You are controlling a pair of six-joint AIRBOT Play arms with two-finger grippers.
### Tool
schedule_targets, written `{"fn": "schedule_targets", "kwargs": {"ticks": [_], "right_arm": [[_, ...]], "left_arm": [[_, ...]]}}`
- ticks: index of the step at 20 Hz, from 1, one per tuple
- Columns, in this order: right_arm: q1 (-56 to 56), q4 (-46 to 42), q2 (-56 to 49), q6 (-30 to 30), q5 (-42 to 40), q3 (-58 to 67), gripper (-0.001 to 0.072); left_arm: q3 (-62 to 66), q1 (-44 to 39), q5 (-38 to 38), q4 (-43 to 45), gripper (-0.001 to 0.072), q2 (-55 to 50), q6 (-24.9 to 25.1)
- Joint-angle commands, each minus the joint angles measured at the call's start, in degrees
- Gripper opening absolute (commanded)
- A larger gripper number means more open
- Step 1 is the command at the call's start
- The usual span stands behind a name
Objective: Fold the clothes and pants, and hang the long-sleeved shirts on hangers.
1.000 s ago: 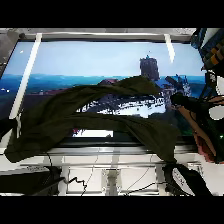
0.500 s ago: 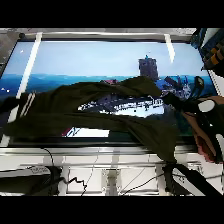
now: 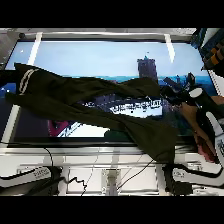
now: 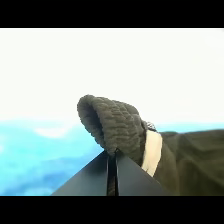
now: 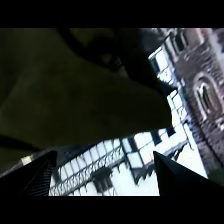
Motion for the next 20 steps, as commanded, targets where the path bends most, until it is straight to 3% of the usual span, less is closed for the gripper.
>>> {"fn": "schedule_targets", "kwargs": {"ticks": [1,3,7,11,14,18,20], "right_arm": [[-0.9,-1.0,-7.1,4.9,0.3,5.0,0.0672],[-1.6,-2.1,-8.2,2.8,1.2,5.2,0.0672],[-1.9,-6.0,-8.2,-6.8,2.1,5.2,0.0674],[-1.9,-4.3,-9.4,-6.8,-2.1,5.2,0.0667],[-1.0,-2.4,-10.7,-6.9,-1.6,5.2,0.0491],[1.1,-0.9,-10.2,-7.0,0.4,7.9,0.0019],[1.3,-0.9,-8.4,-9.2,4.3,11.8,0.0015]], "left_arm": [[0.4,-1.5,2.5,-0.2,0.0037,0.6,0.7],[0.4,-1.7,2.6,-0.2,0.0037,0.6,0.7],[0.4,-1.7,2.6,-0.2,0.0037,0.6,0.7],[0.4,-1.7,2.6,-0.2,0.0037,0.6,0.7],[0.4,-1.7,2.6,-0.2,0.0037,0.6,0.7],[0.4,-1.7,2.6,-0.2,0.0037,0.6,0.7],[0.4,-1.7,2.6,-0.2,0.0037,0.7,0.7]]}}
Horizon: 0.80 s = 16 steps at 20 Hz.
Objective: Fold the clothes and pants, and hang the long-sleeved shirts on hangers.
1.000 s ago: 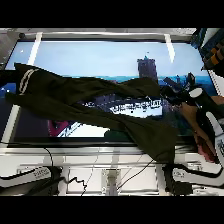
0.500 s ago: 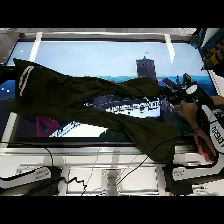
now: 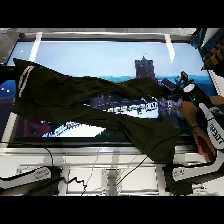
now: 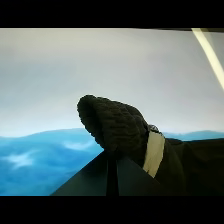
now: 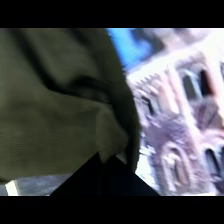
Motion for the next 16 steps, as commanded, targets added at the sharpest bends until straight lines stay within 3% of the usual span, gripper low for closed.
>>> {"fn": "schedule_targets", "kwargs": {"ticks": [1,5,11,16], "right_arm": [[0.7,0.4,2.8,-3.1,6.8,6.1,0.0015],[0.6,-4.9,12.5,-4.8,16.0,16.6,0.0014],[0.6,-9.0,28.6,-4.5,21.7,22.3,0.0012],[0.6,-12.9,23.0,-2.6,26.0,20.4,0.0013]], "left_arm": [[0.1,0.0,0.0,0.0,0.0037,0.4,0.0],[0.1,0.7,1.0,0.0,0.0037,3.2,0.0],[0.1,1.5,4.9,0.0,0.0037,7.5,0.0],[-0.7,1.2,4.9,0.3,0.0037,5.3,0.0]]}}
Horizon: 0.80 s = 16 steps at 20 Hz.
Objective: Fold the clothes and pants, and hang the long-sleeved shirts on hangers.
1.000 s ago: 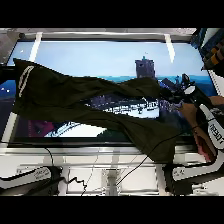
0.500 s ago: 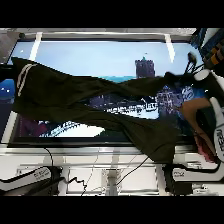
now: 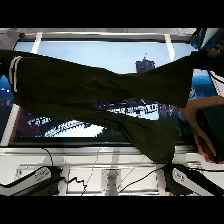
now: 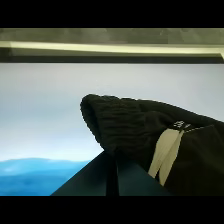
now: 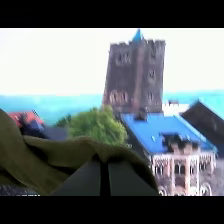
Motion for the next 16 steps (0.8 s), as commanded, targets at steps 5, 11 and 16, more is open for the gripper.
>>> {"fn": "schedule_targets", "kwargs": {"ticks": [5,11,16], "right_arm": [[0.0,-3.0,-22.6,3.8,-0.1,-0.9,0.0013],[0.0,0.9,-33.0,8.4,-20.9,-0.8,0.0014],[-1.3,0.2,-32.6,8.3,-29.4,1.0,0.0489]], "left_arm": [[-0.9,-0.1,0.4,0.2,0.0037,-7.4,0.0],[-0.8,-0.4,2.4,0.0,0.0037,-10.7,0.0],[-0.8,-0.5,2.7,0.0,0.0037,-10.6,0.0]]}}
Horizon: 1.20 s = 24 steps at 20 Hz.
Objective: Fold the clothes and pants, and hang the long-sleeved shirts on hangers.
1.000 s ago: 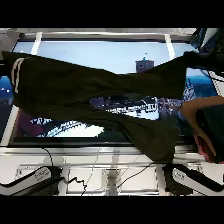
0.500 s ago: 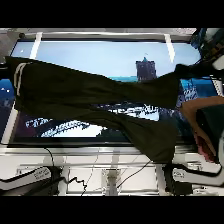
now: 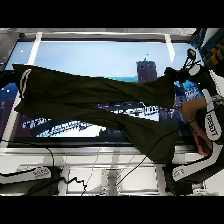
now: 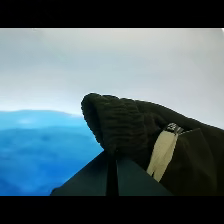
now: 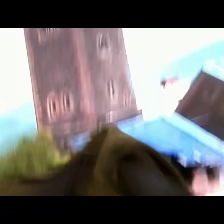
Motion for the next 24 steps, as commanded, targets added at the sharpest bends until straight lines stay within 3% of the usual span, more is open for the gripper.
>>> {"fn": "schedule_targets", "kwargs": {"ticks": [1,4,7,10,15,22,23,24], "right_arm": [[-1.4,-0.9,-0.3,0.6,-3.1,1.0,0.0502],[-6.6,-3.0,0.9,0.5,11.6,1.9,0.0486],[-14.1,-3.0,0.9,-1.6,32.1,1.6,0.0484],[-19.0,-2.3,0.9,-4.9,43.7,-2.3,0.0484],[-19.7,3.5,0.9,-10.6,43.2,-10.9,0.0484],[-15.0,10.2,0.9,-15.2,30.8,-16.9,0.0483],[-14.2,10.1,0.9,-15.1,29.1,-16.9,0.0473],[-13.7,10.2,0.9,-15.0,27.4,-16.9,0.04]], "left_arm": [[0.0,-0.1,0.4,0.0,0.0037,-0.2,0.0],[0.0,0.0,0.4,0.0,0.0037,-0.1,0.0],[0.0,0.0,0.4,0.0,0.0037,-0.1,0.0],[0.0,0.0,0.4,0.0,0.0037,-0.1,0.0],[0.0,-0.1,0.4,0.0,0.0037,-0.1,0.0],[0.0,0.0,0.4,0.0,0.0037,-0.1,0.0],[0.0,-0.1,0.4,0.0,0.0037,-0.1,0.0],[0.0,0.0,0.4,0.0,0.0037,-0.1,0.0]]}}
